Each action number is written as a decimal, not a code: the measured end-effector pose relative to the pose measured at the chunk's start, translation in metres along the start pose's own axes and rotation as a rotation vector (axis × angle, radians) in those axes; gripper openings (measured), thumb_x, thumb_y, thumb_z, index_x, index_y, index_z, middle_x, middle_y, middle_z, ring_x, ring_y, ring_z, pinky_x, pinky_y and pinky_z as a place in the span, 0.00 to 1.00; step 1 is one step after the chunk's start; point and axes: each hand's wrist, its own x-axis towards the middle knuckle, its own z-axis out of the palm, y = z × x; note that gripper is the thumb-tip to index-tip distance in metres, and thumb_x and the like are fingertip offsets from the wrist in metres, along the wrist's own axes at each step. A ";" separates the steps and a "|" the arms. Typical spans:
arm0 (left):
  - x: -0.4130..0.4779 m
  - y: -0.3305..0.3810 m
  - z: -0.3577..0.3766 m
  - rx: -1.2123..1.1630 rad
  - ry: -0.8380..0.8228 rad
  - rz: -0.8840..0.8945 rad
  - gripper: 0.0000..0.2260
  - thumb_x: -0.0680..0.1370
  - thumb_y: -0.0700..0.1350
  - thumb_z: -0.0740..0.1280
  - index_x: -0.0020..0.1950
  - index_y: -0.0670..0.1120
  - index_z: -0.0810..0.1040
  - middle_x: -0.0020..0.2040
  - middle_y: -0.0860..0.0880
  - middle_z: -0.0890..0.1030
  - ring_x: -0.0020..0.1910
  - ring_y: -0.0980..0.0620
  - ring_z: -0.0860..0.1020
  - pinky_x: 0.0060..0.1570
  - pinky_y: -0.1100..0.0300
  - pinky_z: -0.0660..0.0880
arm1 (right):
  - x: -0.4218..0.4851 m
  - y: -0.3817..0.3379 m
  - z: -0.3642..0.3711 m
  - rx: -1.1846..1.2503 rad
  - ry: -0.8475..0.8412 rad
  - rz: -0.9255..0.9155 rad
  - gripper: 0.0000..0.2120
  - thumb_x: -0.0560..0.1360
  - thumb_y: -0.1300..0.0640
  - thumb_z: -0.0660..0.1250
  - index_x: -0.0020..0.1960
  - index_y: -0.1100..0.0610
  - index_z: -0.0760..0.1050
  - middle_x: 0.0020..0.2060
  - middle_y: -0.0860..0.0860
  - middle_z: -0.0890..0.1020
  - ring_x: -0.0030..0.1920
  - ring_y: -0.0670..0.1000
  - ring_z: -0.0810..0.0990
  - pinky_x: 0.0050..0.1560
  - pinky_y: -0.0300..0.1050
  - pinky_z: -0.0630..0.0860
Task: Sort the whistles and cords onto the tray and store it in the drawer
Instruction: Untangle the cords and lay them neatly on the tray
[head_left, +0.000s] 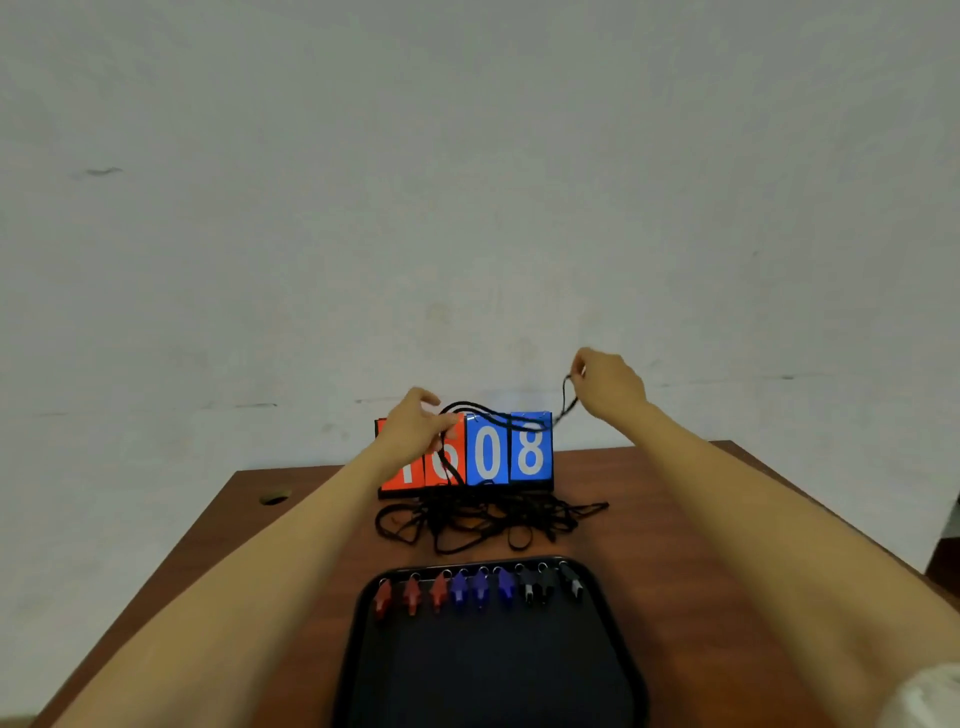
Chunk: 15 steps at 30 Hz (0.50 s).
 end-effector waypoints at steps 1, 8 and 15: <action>-0.004 0.006 0.001 -0.025 -0.005 0.043 0.09 0.78 0.44 0.66 0.55 0.46 0.68 0.34 0.50 0.80 0.25 0.56 0.71 0.27 0.67 0.69 | -0.005 0.003 0.006 -0.080 -0.089 -0.007 0.10 0.78 0.62 0.57 0.55 0.59 0.74 0.52 0.57 0.80 0.44 0.57 0.76 0.41 0.45 0.71; -0.014 0.033 0.013 -0.106 0.097 0.211 0.01 0.78 0.44 0.65 0.49 0.48 0.75 0.38 0.49 0.85 0.23 0.53 0.63 0.26 0.60 0.65 | -0.047 -0.008 0.031 0.023 -0.454 -0.286 0.12 0.81 0.60 0.55 0.60 0.59 0.73 0.58 0.57 0.79 0.53 0.56 0.78 0.55 0.50 0.76; -0.023 0.036 0.019 -0.179 0.200 0.136 0.05 0.77 0.41 0.63 0.51 0.45 0.68 0.36 0.49 0.84 0.24 0.52 0.64 0.26 0.60 0.65 | -0.073 -0.044 0.040 0.334 -0.191 -0.295 0.12 0.82 0.59 0.51 0.57 0.59 0.71 0.41 0.57 0.79 0.31 0.52 0.71 0.36 0.48 0.69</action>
